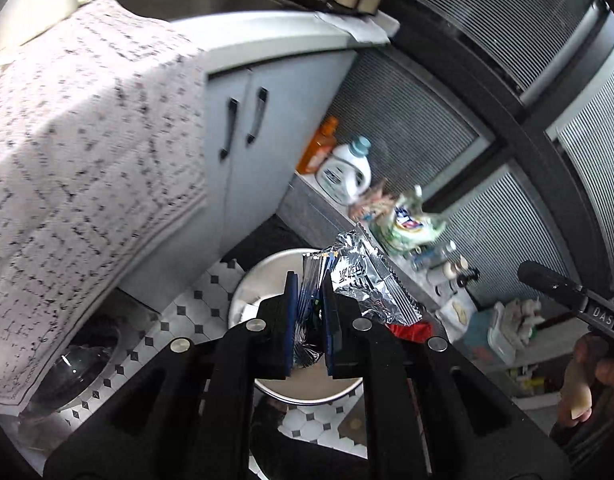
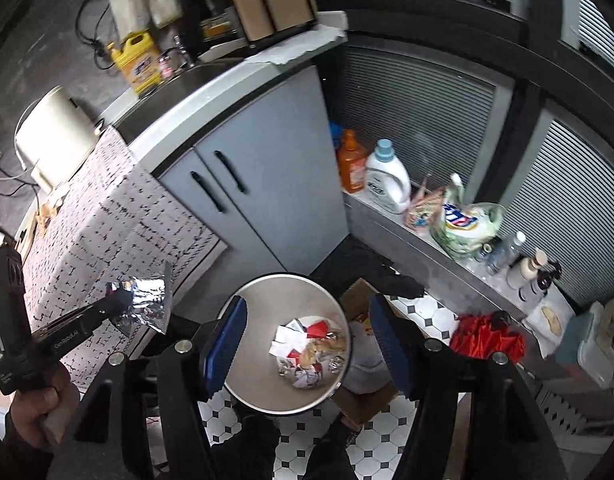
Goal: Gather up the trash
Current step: 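Open the right tool over the bin while the left tool drops the foil wrapper, then raise both open tools back up to the counter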
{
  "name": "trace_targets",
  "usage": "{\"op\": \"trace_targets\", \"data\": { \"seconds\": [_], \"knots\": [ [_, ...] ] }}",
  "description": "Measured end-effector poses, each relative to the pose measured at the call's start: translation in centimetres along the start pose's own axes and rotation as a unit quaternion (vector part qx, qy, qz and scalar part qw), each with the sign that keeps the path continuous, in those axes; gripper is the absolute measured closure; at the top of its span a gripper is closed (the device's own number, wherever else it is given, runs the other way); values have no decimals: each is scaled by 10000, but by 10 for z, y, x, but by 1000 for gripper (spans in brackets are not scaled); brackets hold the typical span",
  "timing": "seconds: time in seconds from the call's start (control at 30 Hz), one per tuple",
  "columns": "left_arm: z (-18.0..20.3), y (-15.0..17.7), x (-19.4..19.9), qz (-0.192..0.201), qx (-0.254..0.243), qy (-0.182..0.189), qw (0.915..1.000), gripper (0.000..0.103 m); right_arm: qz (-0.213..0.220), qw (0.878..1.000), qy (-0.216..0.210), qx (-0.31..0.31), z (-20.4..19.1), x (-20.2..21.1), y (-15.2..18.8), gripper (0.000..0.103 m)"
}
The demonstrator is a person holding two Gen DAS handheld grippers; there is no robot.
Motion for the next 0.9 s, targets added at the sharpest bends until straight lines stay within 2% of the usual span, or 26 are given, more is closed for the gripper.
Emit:
{"op": "trace_targets", "data": {
  "seconds": [0.03,0.07,0.1,0.13,0.2,0.27,0.4,0.6,0.9],
  "knots": [
    [3,1,-4,-46,-21,22,10000,91,0,10000,22,-49,5,1,1,40],
    [7,2,-9,-110,-54,87,9999,84,1,9999,46,-97,9,1,2,39],
    [11,2,-13,-159,-72,162,9997,71,3,9999,72,-145,13,1,3,38],
    [14,3,-16,-179,-90,208,9996,65,0,9998,98,-200,18,1,3,38],
    [19,0,-15,-106,-180,240,9995,44,-25,9995,132,-275,24,-1,4,38],
    [20,-4,-11,-31,-246,130,9996,34,-46,9994,131,-312,26,-2,5,38],
    [10,-11,4,110,-192,3,9998,24,-62,9996,51,-266,17,-6,3,37],
    [-19,-22,41,409,-15,-292,9987,12,-15,9998,-180,-52,-24,-7,-6,32],
    [-73,-38,108,949,314,-693,9926,9,111,9973,-600,408,-105,0,-26,25]
  ]
}}
Point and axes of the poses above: each gripper's, at about its wrist camera, not at the fingertips, and x roughly against the way its jaws point, z to its right, y to its underside, the point moved 8 cm from there along -x, roughly the way its jaws point, and after that the axes turned 15 degrees about y, right-handed, at the moved point
